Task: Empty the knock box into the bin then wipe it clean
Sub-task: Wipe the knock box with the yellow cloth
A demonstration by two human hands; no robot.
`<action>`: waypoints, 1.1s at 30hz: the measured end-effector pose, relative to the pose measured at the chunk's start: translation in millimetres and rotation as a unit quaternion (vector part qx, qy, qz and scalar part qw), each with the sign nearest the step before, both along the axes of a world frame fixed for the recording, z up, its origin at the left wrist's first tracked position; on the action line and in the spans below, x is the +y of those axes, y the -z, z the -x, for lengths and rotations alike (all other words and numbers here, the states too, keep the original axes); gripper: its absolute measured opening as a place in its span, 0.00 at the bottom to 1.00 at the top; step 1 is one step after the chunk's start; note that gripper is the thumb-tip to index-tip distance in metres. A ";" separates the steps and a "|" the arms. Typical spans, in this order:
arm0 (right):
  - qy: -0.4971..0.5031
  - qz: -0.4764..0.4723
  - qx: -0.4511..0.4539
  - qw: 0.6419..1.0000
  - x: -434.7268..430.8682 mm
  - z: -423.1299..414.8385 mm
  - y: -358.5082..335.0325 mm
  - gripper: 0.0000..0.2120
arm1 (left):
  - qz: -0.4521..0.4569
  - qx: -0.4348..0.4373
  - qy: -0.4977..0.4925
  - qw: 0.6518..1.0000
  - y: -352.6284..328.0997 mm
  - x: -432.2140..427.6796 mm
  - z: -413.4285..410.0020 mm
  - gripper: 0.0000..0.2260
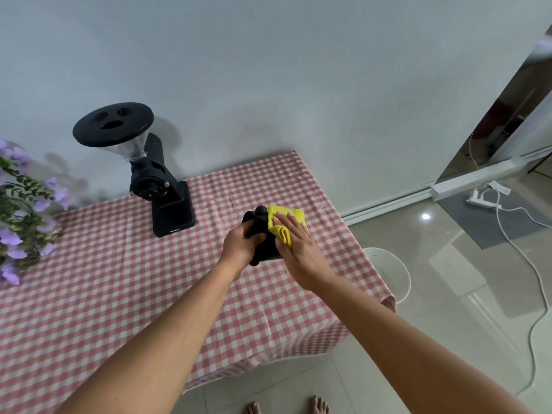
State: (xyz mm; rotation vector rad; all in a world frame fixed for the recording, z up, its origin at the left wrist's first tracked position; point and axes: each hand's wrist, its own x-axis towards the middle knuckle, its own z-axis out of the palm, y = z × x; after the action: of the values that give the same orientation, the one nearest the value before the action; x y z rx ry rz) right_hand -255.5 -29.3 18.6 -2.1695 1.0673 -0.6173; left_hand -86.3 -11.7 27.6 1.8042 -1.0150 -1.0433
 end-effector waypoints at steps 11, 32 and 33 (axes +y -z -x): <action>0.055 -0.027 -0.007 0.998 -17.1 -1.1 -1.7 0.24 | 0.015 0.017 0.022 0.999 -2.8 1.1 1.5 0.15; 0.183 -0.199 -0.151 0.951 -26.2 -13.6 -12.7 0.26 | 0.032 -0.038 0.037 0.998 -9.4 0.7 13.3 0.16; 0.177 -0.166 -0.125 0.962 -24.0 -14.0 -11.6 0.25 | 0.034 -0.040 0.029 0.998 -10.2 -0.8 12.9 0.16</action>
State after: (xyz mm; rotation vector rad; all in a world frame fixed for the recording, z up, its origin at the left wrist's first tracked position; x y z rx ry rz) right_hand -241.5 -53.2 30.2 -1.5785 1.3241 -0.7840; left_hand -99.2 -12.5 37.8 1.7823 -1.1438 -0.9655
